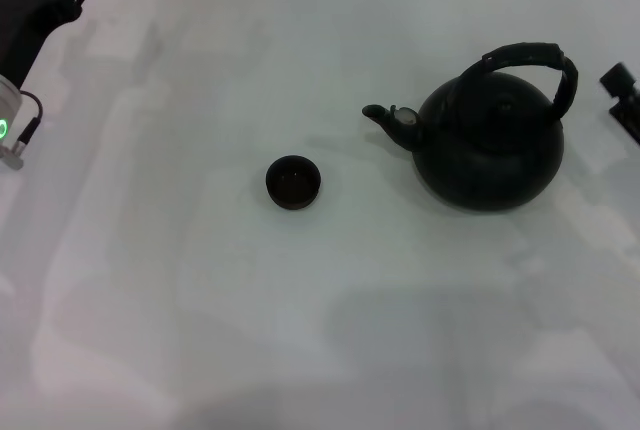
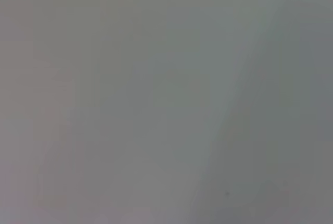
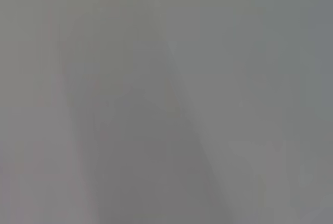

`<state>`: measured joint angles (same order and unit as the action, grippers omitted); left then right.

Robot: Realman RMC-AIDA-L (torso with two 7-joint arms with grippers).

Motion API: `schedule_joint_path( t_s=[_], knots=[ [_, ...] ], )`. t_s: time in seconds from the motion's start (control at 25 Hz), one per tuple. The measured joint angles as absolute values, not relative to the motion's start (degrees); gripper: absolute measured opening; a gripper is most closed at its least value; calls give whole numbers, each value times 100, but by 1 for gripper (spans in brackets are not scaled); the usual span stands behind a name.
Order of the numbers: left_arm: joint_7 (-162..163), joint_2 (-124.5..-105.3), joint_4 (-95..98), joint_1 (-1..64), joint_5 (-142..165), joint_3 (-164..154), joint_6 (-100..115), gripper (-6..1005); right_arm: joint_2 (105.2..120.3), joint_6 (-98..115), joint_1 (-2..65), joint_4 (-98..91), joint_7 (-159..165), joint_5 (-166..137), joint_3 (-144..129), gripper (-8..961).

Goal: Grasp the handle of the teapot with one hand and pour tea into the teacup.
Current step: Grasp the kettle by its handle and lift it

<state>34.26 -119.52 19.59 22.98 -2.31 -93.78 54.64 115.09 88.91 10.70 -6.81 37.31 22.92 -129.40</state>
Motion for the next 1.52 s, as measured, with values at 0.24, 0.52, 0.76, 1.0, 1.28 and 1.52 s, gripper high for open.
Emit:
schedule_joint_path(
  t_s=[0.24,0.52,0.76,1.0,1.28,1.52],
  knots=[
    [3441,-11953,1938,2275,-241,-9500,5466,878,11532,8291,1232,-709,3732,1931,-12961,871],
    [3479,-11953,1931,2253,-246,-9498,5467,878,11549,7920,1443,-759,3702,1914,-12919,871],
    [3592,-11961,1942,2277,-245,-9494,5476,875,11549,7725,1574,-825,3691,1929,-12882,871],
    [3594,-11958,1916,2297,-245,-9492,5477,872,11550,7487,1583,-900,3678,1923,-12887,871],
    [3595,-11951,1916,2292,-255,-9492,5476,872,11561,7432,1567,-915,3676,1925,-12912,777],
    [3597,-11944,1916,2299,-255,-9476,5476,872,11567,7414,1556,-948,3712,1932,-12886,615]
  ],
)
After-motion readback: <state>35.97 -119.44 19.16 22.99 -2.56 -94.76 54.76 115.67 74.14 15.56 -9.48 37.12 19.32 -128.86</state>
